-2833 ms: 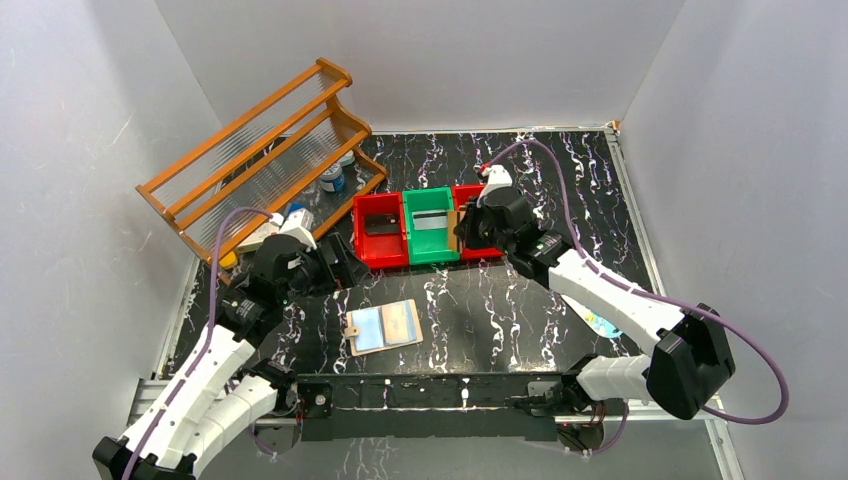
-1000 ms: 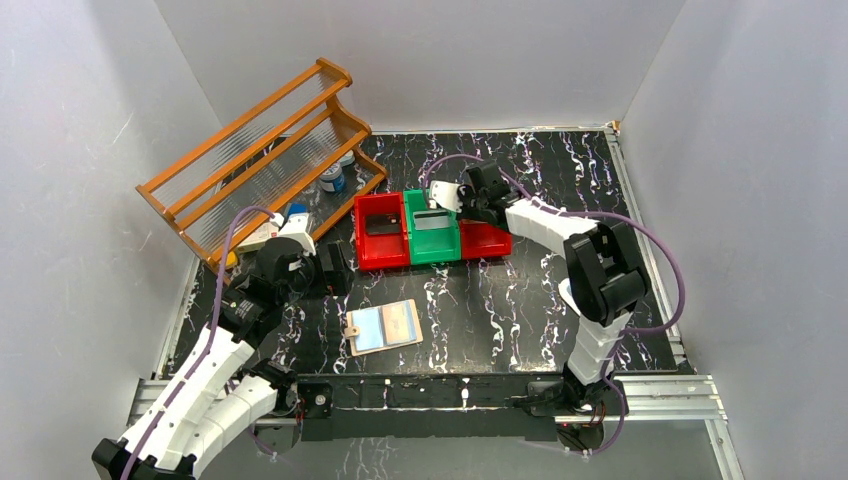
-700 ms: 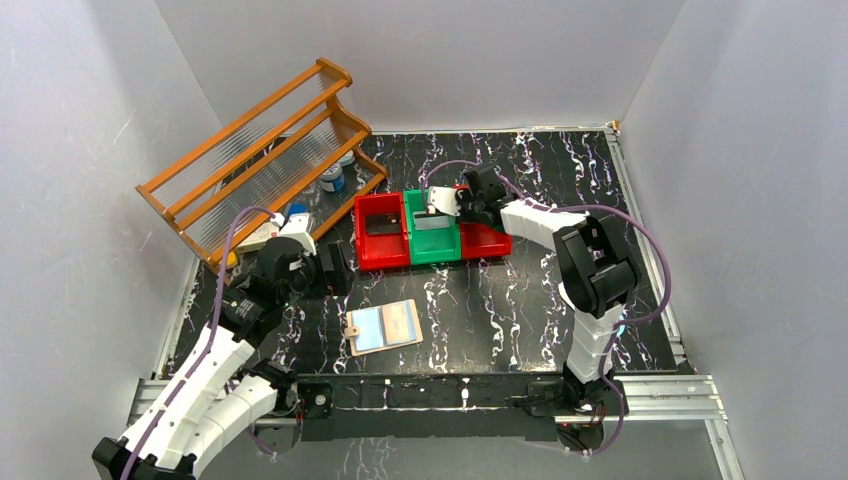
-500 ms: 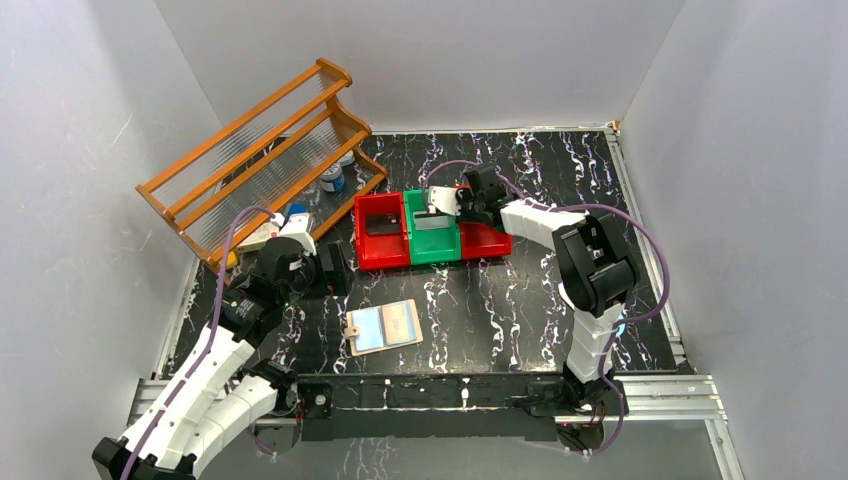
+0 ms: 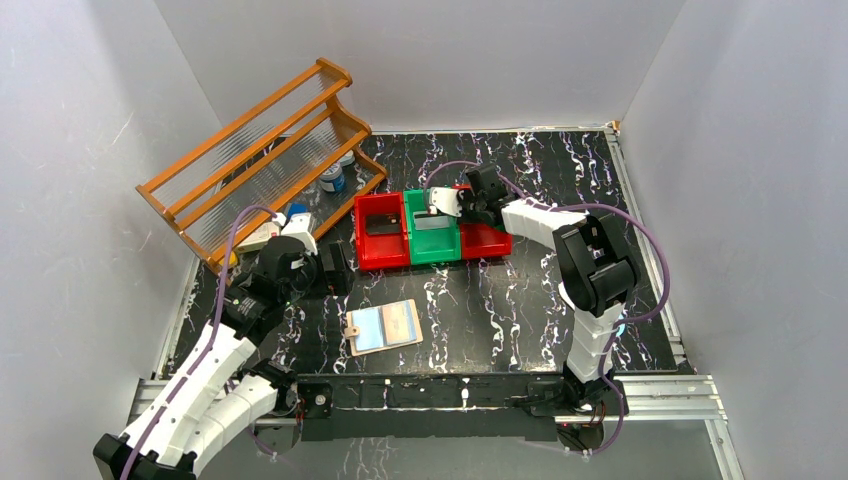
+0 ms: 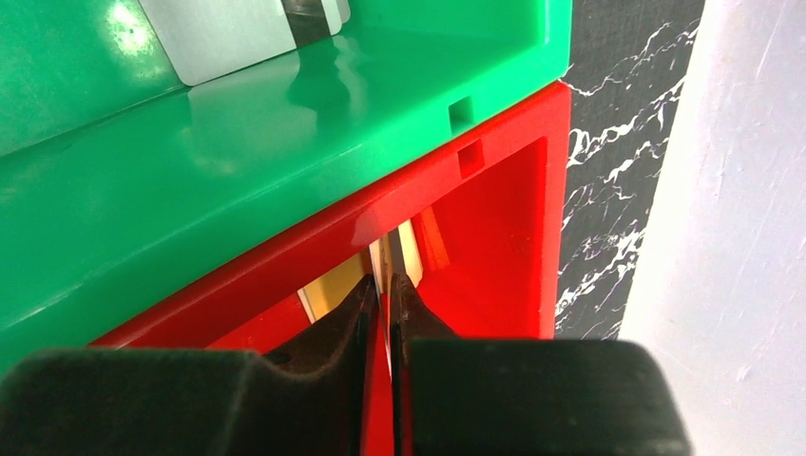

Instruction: Take the credit cards out of the card holder

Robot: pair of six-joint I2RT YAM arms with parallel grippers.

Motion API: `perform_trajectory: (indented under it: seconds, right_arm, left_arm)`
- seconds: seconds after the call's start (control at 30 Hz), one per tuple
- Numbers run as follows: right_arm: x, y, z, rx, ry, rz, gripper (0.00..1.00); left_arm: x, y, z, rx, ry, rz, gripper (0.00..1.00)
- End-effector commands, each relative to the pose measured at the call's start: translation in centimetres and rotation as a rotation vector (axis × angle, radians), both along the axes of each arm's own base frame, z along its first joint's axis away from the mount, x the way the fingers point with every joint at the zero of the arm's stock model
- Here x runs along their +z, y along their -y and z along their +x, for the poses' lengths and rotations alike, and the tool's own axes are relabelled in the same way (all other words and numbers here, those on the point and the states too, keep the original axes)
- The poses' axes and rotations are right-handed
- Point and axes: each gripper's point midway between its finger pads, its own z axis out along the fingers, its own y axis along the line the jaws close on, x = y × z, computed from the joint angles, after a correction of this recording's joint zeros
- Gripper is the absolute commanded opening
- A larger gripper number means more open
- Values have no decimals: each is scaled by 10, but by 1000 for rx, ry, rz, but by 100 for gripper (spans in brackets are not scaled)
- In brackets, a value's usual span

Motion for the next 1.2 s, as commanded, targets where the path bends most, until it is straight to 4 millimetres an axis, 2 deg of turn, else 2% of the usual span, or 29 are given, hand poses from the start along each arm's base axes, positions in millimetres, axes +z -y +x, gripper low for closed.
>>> perform_trajectory:
  seconds: [0.0, 0.27, 0.57, 0.67, 0.73, 0.93, 1.17]
  right_arm:
    - [3, 1, -1, -5, -6, 16, 20]
    - [2, 4, -5, -29, -35, 27, 32]
    - [11, 5, -6, -68, -32, 77, 35]
    - [7, 7, -8, -77, -43, 72, 35]
    - [5, 8, -9, -85, -50, 70, 40]
    - [3, 8, -10, -102, -60, 79, 41]
    - [23, 6, -3, -131, -18, 121, 42]
  left_arm:
    - [-1, 0, -1, -6, -5, 8, 98]
    - [-3, 1, -1, -11, -16, 9, 98]
    - [-4, 3, -1, -17, -25, 9, 98]
    - [-5, 3, -1, -21, -29, 8, 98]
    - [-6, 4, -1, -22, -31, 8, 98]
    - [-6, 4, -1, -25, -36, 8, 98]
    - [-7, 4, -1, -26, -40, 9, 98]
